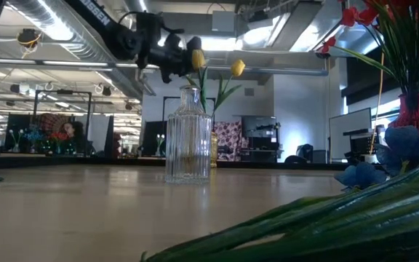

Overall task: Sort flowers into vase by color
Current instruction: Put the yellow tulip into the yellow vase

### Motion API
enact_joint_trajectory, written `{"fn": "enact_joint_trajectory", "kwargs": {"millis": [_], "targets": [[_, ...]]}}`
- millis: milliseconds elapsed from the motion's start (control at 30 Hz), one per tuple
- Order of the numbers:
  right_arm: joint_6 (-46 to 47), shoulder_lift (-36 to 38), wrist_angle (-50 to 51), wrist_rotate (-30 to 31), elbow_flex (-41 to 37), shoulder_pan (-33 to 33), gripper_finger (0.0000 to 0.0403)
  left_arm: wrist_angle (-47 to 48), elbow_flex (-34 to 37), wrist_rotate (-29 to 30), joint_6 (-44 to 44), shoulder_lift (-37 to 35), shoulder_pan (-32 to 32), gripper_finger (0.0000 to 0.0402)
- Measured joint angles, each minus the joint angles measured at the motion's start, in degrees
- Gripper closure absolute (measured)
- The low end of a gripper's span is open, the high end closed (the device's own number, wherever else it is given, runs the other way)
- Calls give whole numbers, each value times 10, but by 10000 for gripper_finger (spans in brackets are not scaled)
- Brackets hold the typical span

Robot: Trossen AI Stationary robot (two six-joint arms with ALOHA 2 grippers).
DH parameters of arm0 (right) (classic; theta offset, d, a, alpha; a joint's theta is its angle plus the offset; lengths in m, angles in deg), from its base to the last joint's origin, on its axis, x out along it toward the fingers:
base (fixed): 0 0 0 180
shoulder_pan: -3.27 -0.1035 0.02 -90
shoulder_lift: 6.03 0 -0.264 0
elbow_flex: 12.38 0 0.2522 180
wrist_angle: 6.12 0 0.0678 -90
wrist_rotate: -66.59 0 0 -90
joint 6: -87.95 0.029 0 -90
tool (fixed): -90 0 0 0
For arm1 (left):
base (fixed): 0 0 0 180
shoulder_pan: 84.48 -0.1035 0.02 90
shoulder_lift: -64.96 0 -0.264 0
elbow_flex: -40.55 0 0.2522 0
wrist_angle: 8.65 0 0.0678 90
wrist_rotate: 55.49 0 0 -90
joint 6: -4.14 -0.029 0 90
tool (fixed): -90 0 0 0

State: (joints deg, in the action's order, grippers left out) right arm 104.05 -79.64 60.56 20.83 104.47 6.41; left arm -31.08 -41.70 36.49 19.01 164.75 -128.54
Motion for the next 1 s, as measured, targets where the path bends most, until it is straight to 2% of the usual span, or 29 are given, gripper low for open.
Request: {"fn": "enact_joint_trajectory", "kwargs": {"millis": [200,367,467,733,1000], "targets": [[-2,0,0,-29,0,16,72,-3,0,-2,-4,24,4,394],[-11,0,0,-29,0,14,72,51,0,-46,-50,31,9,383],[-12,0,1,-34,0,14,72,119,1,-60,-92,21,13,359],[-14,0,2,-44,0,14,72,287,1,-76,-132,-51,12,278],[-8,0,9,-60,0,14,72,331,0,-101,-123,-104,12,230]]}}
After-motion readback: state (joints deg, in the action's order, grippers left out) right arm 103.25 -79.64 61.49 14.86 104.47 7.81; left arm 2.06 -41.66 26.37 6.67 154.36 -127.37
